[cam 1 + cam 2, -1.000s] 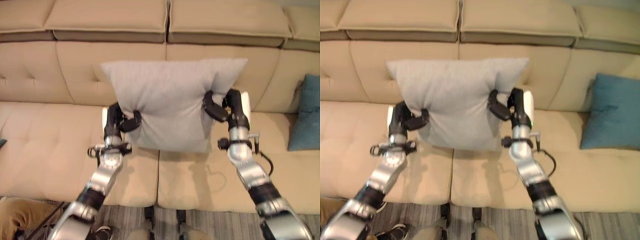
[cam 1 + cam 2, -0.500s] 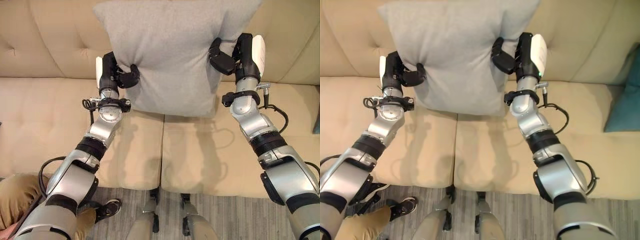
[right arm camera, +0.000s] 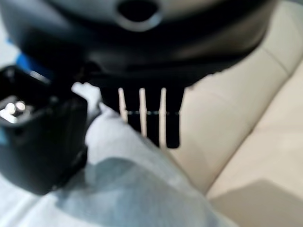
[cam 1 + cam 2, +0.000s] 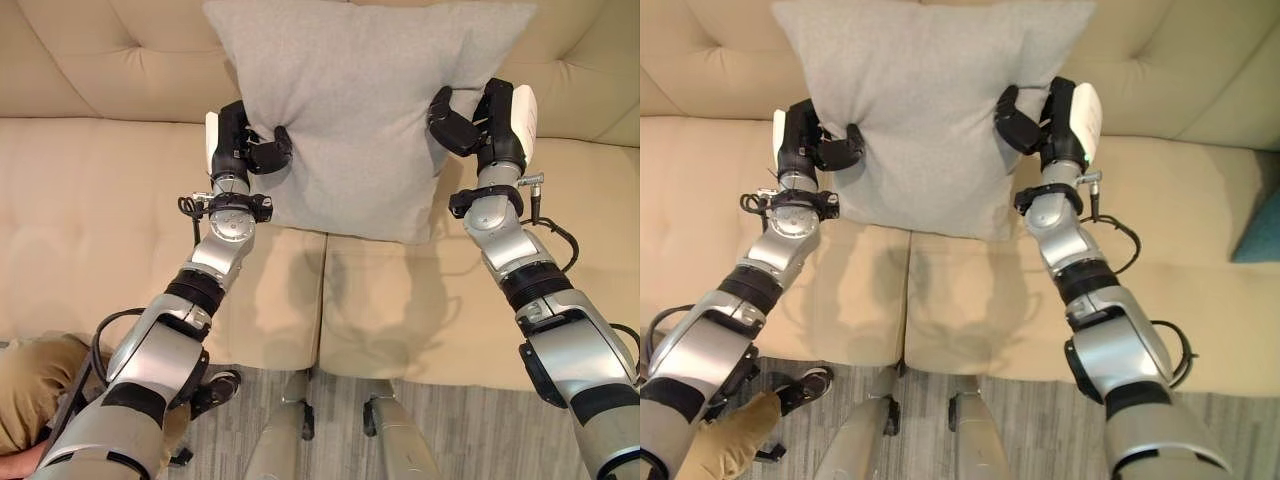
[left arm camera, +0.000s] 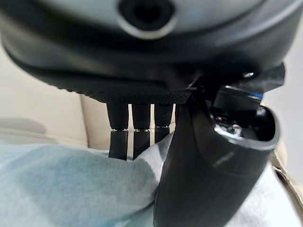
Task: Pick up all the scattered cushions and arrange them neatly on the sofa.
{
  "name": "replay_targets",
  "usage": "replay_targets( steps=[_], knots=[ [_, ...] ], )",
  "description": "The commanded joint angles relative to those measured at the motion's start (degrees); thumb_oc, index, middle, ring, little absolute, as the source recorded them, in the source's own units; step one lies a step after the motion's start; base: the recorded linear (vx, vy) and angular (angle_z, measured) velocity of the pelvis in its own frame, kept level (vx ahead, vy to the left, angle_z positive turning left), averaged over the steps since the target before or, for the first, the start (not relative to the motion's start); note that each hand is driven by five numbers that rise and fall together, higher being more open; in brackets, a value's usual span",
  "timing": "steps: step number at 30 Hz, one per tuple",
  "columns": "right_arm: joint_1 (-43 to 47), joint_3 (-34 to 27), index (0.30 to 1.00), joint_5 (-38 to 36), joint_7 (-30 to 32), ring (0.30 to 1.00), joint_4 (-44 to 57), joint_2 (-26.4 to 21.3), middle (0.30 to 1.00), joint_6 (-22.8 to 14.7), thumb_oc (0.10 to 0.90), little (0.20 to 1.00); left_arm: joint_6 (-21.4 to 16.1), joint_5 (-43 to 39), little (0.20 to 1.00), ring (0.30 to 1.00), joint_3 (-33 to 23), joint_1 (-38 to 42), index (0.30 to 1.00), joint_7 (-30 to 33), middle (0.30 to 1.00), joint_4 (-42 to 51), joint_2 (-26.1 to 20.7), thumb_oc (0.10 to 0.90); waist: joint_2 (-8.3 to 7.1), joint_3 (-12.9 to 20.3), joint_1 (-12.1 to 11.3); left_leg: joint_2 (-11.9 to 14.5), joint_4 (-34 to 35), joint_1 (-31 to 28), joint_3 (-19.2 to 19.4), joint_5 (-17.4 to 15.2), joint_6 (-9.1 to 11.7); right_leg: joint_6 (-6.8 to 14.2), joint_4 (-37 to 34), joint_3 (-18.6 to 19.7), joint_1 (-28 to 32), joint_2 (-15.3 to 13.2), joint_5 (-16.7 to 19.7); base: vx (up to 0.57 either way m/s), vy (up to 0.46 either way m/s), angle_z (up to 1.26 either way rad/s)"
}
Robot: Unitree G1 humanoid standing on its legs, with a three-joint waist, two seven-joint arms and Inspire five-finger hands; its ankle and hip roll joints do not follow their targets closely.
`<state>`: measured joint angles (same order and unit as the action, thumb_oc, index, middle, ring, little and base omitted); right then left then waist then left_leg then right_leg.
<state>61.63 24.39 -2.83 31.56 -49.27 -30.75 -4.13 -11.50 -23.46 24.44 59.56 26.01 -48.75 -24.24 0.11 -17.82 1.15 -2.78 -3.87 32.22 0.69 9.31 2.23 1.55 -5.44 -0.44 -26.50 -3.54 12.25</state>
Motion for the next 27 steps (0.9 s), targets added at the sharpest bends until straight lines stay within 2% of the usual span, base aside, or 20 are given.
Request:
replay_targets(
  steps=[1,7,8,9,11,16,18,19,20,21,22,23,24,25,27],
  knots=[
    [6.5,1.0,0.9,1.1,2.0,0.9,0.0,-0.3,0.9,-4.2,0.8,0.9,-5.2,2.1,0.9,0.9,3.2,4.7,0.9,0.0,0.9,-2.1,-0.5,0.8,0.61,7.0,0.1,0.2,8.9,-5.5,1.0,-3.0,1.7,5.3,0.4,-1.6,2.9,3.3,-7.9,-0.01,-0.016,-0.19],
    [6.0,0.3,0.9,0.9,1.3,0.9,0.9,-5.1,0.9,-4.3,0.8,0.9,-4.7,3.7,0.9,0.9,2.0,5.2,0.9,-0.6,0.9,-2.2,-5.6,0.8,0.4,7.1,0.2,0.4,8.9,-6.2,1.0,-3.2,1.9,5.5,0.4,-1.6,3.5,3.6,-8.0,-0.01,-0.017,-0.01],
    [4.8,-0.9,0.9,0.7,1.3,0.9,1.7,-7.3,0.9,-4.2,0.8,0.9,-4.7,3.9,0.9,0.9,1.1,4.7,0.9,-0.8,0.9,-1.8,-7.9,0.8,0.39,7.3,0.2,0.5,8.9,-7.0,1.1,-3.6,1.9,5.5,0.4,-1.7,4.3,3.6,-8.4,-0.01,-0.013,0.49],
    [4.8,-1.0,0.9,0.7,1.3,0.9,1.7,-7.3,0.9,-4.2,0.8,0.9,-4.7,3.9,0.9,0.9,1.1,4.7,0.9,-0.8,0.9,-1.8,-8.0,0.8,0.38,7.5,0.2,0.5,8.9,-6.7,1.1,-3.3,1.9,5.5,0.4,-1.7,4.0,3.6,-8.2,0.0,-0.014,0.28],
    [2.3,-3.3,0.9,0.4,1.3,0.9,2.8,-10.3,0.9,-4.0,0.8,0.9,-4.9,3.7,0.9,0.9,-1.0,2.7,0.9,-0.7,0.9,-0.3,-10.3,0.8,0.42,7.9,0.2,0.6,8.9,-7.6,1.2,-3.6,1.8,5.5,0.4,-1.8,4.9,3.6,-8.5,0.01,-0.008,-0.13],
    [-2.6,-7.2,0.9,0.2,1.0,0.9,4.6,-13.8,0.9,-3.6,0.8,0.9,-5.4,2.7,0.9,0.9,-4.6,-1.7,0.9,-0.6,0.9,2.8,-11.8,0.8,0.34,8.9,0.4,0.9,8.9,-9.1,1.4,-4.2,1.8,5.4,0.4,-1.8,6.3,3.7,-9.0,0.01,-0.007,0.02],
    [-8.8,-11.4,0.9,0.1,0.4,0.9,7.9,-15.1,0.9,-3.8,0.8,0.9,-5.9,2.3,0.9,0.9,-8.3,-7.7,0.9,-0.6,0.9,7.4,-12.1,0.8,0.27,9.5,0.6,1.0,8.9,-10.2,1.4,-4.7,1.6,5.2,0.4,-2.0,7.3,3.6,-9.4,0.02,-0.016,-0.16],
    [-9.3,-11.6,0.9,0.2,0.4,0.9,8.2,-15.1,0.9,-3.7,0.8,0.9,-5.8,2.4,0.9,0.9,-8.3,-8.2,0.9,-0.5,0.9,7.7,-12.1,0.8,0.23,9.6,0.6,1.0,8.9,-10.4,1.4,-4.7,1.6,5.2,0.4,-2.0,7.5,3.6,-9.5,0.04,-0.018,-0.32],
    [-14.7,-14.6,0.9,0.4,-1.0,0.9,11.1,-15.4,0.9,-4.1,0.8,0.9,-6.2,2.3,0.9,0.9,-11.1,-13.6,0.9,-1.1,0.9,11.6,-11.9,0.8,0.22,10.1,0.7,1.2,8.9,-11.3,1.6,-5.0,1.5,5.1,0.4,-2.0,8.3,3.6,-9.8,0.03,-0.006,-0.11],
    [-15.3,-14.8,0.9,0.5,-1.0,0.9,11.5,-15.4,0.9,-4.0,0.8,0.9,-6.0,2.4,0.9,0.9,-11.1,-14.1,0.9,-1.1,0.9,12.0,-11.9,0.8,0.18,10.2,0.7,1.2,8.9,-11.5,1.6,-5.1,1.5,5.1,0.4,-2.0,8.5,3.6,-9.8,0.05,-0.019,0.12],
    [-21.6,-17.8,0.9,1.2,-2.6,0.9,14.7,-15.0,0.9,-4.5,0.8,0.9,-6.2,3.4,0.9,0.9,-13.4,-20.1,0.9,-1.9,0.9,15.7,-11.4,0.8,0.12,10.6,0.8,1.3,8.9,-12.4,1.8,-5.4,1.4,4.9,0.4,-2.1,9.4,3.6,-10.1,0.02,-0.014,0.17],
    [-22.2,-18.0,0.9,1.3,-2.7,0.9,15.1,-14.9,0.9,-4.4,0.8,0.9,-6.0,3.5,0.9,0.9,-13.4,-20.6,0.9,-1.9,0.9,16.0,-11.4,0.8,0.08,10.7,0.8,1.3,8.9,-12.6,1.8,-5.4,1.4,4.9,0.4,-2.1,9.5,3.6,-10.1,0.04,-0.024,0.13],
    [-29.0,-20.7,0.9,2.5,-4.5,0.9,18.7,-13.8,0.9,-4.8,0.8,0.9,-6.0,4.4,0.9,0.9,-15.8,-27.0,0.9,-2.9,0.9,19.8,-9.9,0.8,-0.03,11.0,0.8,1.3,8.9,-13.6,1.9,-5.7,1.3,4.8,0.4,-2.4,10.7,3.5,-10.4,0.02,-0.01,0.04],
    [-29.5,-20.9,0.9,2.6,-4.5,0.9,19.1,-13.8,0.9,-4.7,0.8,0.9,-5.9,4.5,0.9,0.9,-15.8,-27.5,0.9,-2.9,0.9,20.2,-9.9,0.8,-0.05,11.2,0.8,1.3,8.9,-13.7,1.9,-5.7,1.3,4.8,0.4,-2.4,10.9,3.5,-10.4,0.03,-0.023,0.06],
    [-36.7,-23.9,0.9,4.1,-6.5,0.9,22.5,-12.1,0.9,-4.8,0.8,0.9,-5.4,5.5,0.9,0.9,-18.1,-33.8,0.9,-4.2,0.9,23.4,-8.0,0.8,-0.22,11.6,0.8,1.4,8.9,-15.0,1.9,-6.0,1.2,4.7,0.4,-2.6,12.2,3.4,-10.8,0.02,-0.024,0.06]
  ],
)
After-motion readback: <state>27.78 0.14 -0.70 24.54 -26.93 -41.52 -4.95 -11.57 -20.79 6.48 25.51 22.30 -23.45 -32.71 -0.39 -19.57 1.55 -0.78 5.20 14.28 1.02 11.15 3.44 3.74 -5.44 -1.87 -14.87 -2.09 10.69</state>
